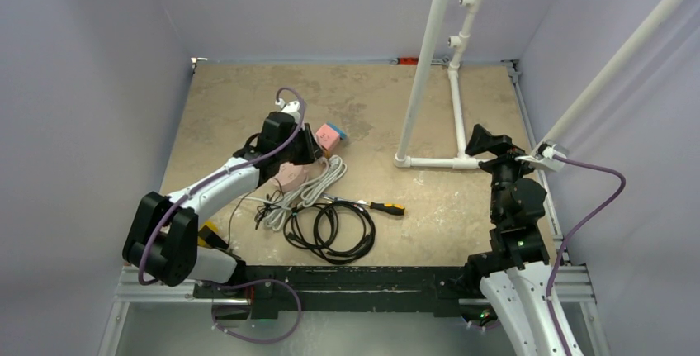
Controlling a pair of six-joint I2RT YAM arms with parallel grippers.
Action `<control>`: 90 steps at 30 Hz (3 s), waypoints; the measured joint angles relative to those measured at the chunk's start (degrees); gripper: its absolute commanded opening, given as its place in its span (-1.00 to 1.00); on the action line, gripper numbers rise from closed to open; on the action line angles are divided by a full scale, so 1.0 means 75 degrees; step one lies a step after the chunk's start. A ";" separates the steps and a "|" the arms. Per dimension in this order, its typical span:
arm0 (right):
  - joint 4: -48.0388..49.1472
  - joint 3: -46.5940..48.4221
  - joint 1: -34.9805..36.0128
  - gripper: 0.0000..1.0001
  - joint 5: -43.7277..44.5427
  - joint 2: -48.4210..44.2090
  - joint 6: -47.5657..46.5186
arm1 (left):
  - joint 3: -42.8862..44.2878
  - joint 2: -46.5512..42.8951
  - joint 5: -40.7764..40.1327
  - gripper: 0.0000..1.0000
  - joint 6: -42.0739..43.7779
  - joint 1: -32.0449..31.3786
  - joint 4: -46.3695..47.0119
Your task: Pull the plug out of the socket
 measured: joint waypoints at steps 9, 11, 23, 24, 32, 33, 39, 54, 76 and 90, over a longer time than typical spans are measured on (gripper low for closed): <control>0.0000 0.0000 0.0000 0.98 0.0000 0.0000 0.0000 | 0.0219 -0.0134 -0.0603 0.48 0.0498 0.0070 -0.1475; 0.0000 0.0000 0.0000 0.98 0.0000 -0.0003 0.0000 | 0.0219 -0.0163 -0.0662 0.54 0.0484 0.0108 -0.1714; -0.0006 0.0000 0.0000 0.98 -0.0041 -0.0020 0.0000 | 0.1078 -0.1151 -0.1067 0.75 0.0615 0.0813 -0.2419; -0.0012 0.0000 0.0000 0.98 -0.0050 -0.0032 0.0000 | 0.1148 -0.1262 -0.1110 0.75 0.0618 0.1005 -0.2422; -0.0082 0.0000 0.0000 0.98 -0.0187 -0.0262 -0.0003 | 0.1810 -0.0711 -0.1311 0.71 0.0577 0.1856 -0.2320; -0.0090 0.0000 0.0000 0.98 -0.0195 -0.0259 -0.0003 | 0.1830 -0.0539 -0.1317 0.70 0.0542 0.1865 -0.2267; -0.0114 0.0000 0.0000 0.98 -0.0280 -0.0254 -0.0003 | 0.1798 0.0650 -0.1352 0.65 0.0111 0.2046 -0.1786; -0.0114 0.0000 0.0000 0.98 -0.0408 -0.0047 -0.0029 | 0.1702 0.2658 -0.0860 0.63 -0.0525 0.2133 -0.0592; -0.0111 0.0000 0.0000 0.98 -0.0609 0.0157 -0.0055 | 0.1652 0.2938 -0.0478 0.61 -0.1003 0.2165 0.0423; -0.0105 0.0000 0.0000 0.98 -0.0775 0.0274 -0.0055 | 0.2005 0.3523 -0.0163 0.23 -0.0711 0.2192 0.0347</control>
